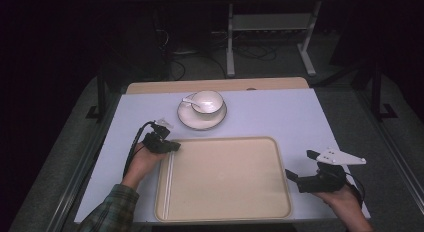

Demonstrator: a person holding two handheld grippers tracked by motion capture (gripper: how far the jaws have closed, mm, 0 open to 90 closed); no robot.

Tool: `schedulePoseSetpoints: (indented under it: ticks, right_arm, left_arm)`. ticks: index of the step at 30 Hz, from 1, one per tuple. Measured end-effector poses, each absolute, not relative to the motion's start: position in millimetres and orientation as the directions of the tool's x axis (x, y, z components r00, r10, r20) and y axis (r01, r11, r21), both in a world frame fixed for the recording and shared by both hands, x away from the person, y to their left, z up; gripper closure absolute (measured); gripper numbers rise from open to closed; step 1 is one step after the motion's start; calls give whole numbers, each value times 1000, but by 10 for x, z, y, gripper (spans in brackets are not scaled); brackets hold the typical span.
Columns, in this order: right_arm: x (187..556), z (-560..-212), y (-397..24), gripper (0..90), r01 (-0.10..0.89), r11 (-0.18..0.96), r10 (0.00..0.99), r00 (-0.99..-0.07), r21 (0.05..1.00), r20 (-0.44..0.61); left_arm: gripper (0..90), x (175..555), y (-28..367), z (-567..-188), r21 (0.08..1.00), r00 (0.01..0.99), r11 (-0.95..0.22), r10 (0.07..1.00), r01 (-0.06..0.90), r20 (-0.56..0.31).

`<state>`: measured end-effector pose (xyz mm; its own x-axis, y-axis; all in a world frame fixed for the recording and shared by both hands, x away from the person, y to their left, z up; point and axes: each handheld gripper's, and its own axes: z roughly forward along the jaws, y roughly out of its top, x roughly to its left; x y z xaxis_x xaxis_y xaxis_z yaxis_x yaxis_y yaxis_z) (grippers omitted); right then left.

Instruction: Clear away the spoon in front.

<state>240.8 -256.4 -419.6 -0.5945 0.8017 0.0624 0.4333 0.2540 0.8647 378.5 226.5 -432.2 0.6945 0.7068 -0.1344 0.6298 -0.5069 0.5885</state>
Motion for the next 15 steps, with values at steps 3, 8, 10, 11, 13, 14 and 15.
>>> schedulePoseSetpoints:
  ticks: [3,8,10,11,13,14,15]
  right_arm:
    - [2409,-4196,-2570,0,433,252,802,-594,865,64]
    - [2415,-4200,-2563,0,433,257,799,-599,864,62]
    - [2414,-4202,-2561,0,433,257,798,-599,864,63]
    - [2413,-4202,-2562,0,433,257,798,-599,864,63]
    - [2412,-4201,-2567,0,433,256,799,-598,864,64]
    - [2412,-4202,-2570,0,434,255,800,-597,864,64]
    - [2414,-4203,-2573,0,434,255,800,-596,864,64]
  left_arm:
    - [879,3774,2288,-4275,609,693,-487,705,627,-150]
    - [798,3777,2333,-4202,642,701,-454,689,618,-187]
    - [751,3780,2345,-4180,654,705,-445,681,612,-196]
    - [726,3783,2349,-4172,658,708,-439,676,612,-207]
    - [680,3788,2355,-4152,666,713,-435,668,606,-213]
    - [672,3792,2360,-4140,670,717,-433,663,603,-216]
    - [642,3797,2362,-4130,672,719,-432,659,601,-219]
